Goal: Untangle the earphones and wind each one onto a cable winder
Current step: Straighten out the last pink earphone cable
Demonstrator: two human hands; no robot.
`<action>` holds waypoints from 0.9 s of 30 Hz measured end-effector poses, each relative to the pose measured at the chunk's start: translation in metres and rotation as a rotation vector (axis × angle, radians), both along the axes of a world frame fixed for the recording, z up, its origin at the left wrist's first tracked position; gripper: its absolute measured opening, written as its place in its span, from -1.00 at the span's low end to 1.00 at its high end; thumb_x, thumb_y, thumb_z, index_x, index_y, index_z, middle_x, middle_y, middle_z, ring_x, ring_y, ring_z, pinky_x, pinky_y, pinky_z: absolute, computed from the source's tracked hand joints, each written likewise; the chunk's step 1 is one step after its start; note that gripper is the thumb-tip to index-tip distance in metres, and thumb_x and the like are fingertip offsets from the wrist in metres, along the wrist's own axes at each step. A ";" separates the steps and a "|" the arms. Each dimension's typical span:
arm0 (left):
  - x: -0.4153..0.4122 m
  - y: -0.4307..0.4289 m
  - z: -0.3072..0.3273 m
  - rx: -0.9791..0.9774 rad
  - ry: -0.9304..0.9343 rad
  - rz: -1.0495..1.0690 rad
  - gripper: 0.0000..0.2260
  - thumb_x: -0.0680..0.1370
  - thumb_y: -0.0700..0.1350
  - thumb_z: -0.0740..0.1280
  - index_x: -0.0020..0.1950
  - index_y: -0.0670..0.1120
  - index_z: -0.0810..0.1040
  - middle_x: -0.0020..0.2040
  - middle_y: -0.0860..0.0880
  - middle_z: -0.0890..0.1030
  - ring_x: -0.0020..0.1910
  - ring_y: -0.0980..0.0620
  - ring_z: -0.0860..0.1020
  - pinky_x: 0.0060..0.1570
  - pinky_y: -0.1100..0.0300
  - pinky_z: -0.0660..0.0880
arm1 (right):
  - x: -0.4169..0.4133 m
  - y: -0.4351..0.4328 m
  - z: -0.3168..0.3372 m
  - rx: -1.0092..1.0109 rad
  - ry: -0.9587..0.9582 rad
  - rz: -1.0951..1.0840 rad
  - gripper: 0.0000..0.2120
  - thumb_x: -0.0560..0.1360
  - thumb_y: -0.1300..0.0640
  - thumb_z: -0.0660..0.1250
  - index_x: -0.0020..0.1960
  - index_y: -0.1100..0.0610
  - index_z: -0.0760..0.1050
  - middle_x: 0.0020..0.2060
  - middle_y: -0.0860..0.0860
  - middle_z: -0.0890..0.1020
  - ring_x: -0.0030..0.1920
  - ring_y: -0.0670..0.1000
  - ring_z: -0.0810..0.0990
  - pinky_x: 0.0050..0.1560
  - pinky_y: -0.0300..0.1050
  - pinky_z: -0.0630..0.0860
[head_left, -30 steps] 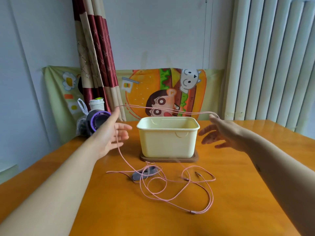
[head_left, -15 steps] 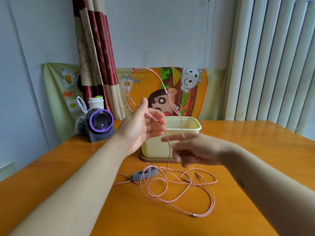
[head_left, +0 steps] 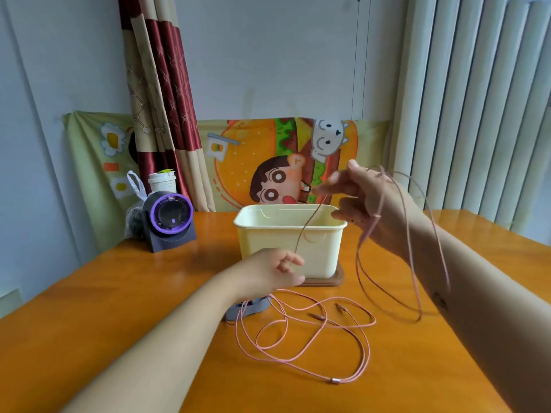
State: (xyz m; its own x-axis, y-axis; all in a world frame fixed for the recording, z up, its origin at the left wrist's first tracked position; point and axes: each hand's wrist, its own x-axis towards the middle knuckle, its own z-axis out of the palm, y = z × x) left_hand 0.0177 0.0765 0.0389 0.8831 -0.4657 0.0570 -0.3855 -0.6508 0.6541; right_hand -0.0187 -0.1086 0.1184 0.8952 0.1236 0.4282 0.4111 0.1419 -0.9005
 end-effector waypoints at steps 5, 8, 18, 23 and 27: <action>0.013 0.003 -0.020 0.090 -0.009 0.081 -0.44 0.56 0.06 0.34 0.52 0.14 0.22 0.37 0.03 0.38 0.40 0.03 0.35 0.33 0.13 0.34 | -0.008 -0.008 0.003 -0.060 -0.154 -0.060 -0.65 0.66 0.04 0.03 -0.05 0.22 0.49 0.01 0.15 0.67 -0.59 -0.18 0.36 -0.27 -0.18 0.47; 0.018 0.003 -0.028 0.255 -0.102 0.185 -0.39 0.55 0.06 0.33 0.55 0.14 0.15 0.58 -0.03 0.05 0.56 -0.11 0.03 0.49 -0.08 0.09 | -0.012 -0.004 0.006 -0.165 -0.283 -0.134 -0.67 0.66 0.05 0.04 0.01 0.19 0.52 -0.07 0.00 0.70 -0.57 -0.18 0.32 -0.14 -0.05 0.59; 0.008 0.026 0.036 -0.522 -0.553 0.378 -0.64 0.59 -0.25 0.28 0.36 0.00 0.44 0.27 0.05 0.49 0.10 0.11 0.58 0.07 0.21 0.52 | 0.004 0.004 -0.025 -0.793 -0.276 -0.415 -0.66 0.63 0.14 0.14 0.39 0.04 0.39 0.37 -0.01 0.44 0.39 -0.02 0.36 0.28 -0.24 0.31; -0.023 -0.008 0.074 -0.748 -0.405 0.039 -0.71 0.61 -0.27 0.24 0.21 0.09 0.46 0.14 0.12 0.53 0.08 0.12 0.61 0.13 0.14 0.57 | 0.008 0.039 -0.039 -0.750 -0.189 -0.107 -0.60 0.55 0.04 0.29 0.35 0.15 0.42 0.16 -0.03 0.56 0.04 -0.07 0.59 -0.02 -0.12 0.60; -0.036 -0.021 0.077 -0.796 -0.336 -0.129 -0.73 0.60 -0.32 0.21 0.14 0.03 0.52 0.10 0.03 0.58 0.10 0.07 0.62 0.16 0.10 0.56 | 0.009 0.038 -0.045 -0.646 -0.091 -0.040 -0.75 0.61 0.09 0.19 0.00 0.22 0.58 -0.16 0.07 0.68 -0.38 -0.11 0.54 -0.46 -0.26 0.48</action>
State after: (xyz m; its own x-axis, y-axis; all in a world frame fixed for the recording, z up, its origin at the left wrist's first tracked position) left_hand -0.0185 0.0556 0.1163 0.7045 -0.2718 0.6556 -0.6784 0.0132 0.7345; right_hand -0.0094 -0.0707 0.0736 0.8682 0.3488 0.3528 0.4832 -0.4331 -0.7608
